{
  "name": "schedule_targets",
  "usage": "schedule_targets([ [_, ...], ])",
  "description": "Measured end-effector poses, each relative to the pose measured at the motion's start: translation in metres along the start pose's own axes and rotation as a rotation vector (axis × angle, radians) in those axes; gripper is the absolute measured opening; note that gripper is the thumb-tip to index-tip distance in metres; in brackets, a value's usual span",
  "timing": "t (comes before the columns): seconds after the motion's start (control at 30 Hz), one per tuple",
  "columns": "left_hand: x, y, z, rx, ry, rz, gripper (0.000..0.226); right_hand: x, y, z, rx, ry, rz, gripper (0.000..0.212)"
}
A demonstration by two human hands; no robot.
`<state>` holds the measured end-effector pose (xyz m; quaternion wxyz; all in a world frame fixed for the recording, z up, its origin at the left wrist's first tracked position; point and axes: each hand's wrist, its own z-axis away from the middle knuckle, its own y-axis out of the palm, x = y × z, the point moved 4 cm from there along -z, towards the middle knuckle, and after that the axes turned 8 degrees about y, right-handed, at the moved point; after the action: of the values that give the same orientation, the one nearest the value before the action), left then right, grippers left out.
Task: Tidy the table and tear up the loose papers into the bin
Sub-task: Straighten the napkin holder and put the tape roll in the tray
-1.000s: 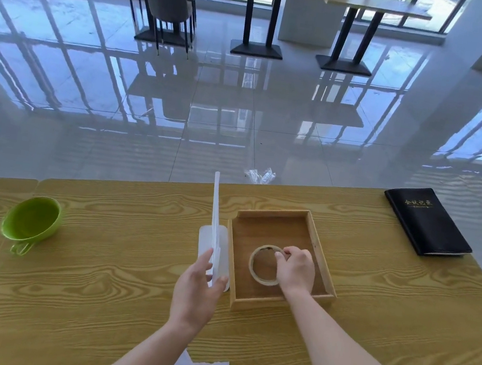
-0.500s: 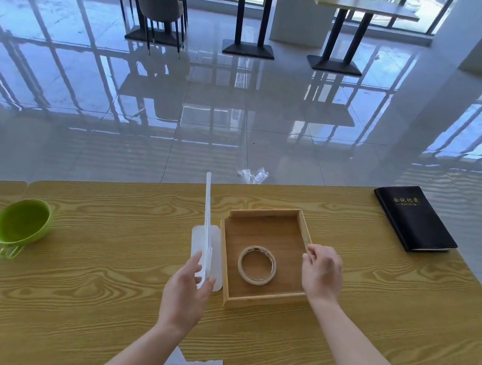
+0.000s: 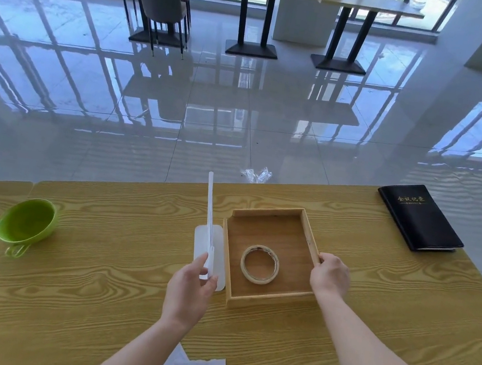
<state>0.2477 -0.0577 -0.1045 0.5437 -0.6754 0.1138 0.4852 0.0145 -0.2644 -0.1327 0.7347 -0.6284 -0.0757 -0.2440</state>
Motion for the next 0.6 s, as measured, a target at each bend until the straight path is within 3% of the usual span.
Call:
schedule_targets([
  [0.6, 0.0045, 0.001, 0.0031, 0.003, 0.016, -0.029, 0.035, -0.002, -0.0026, -0.003, -0.019, -0.008, -0.009, 0.027],
])
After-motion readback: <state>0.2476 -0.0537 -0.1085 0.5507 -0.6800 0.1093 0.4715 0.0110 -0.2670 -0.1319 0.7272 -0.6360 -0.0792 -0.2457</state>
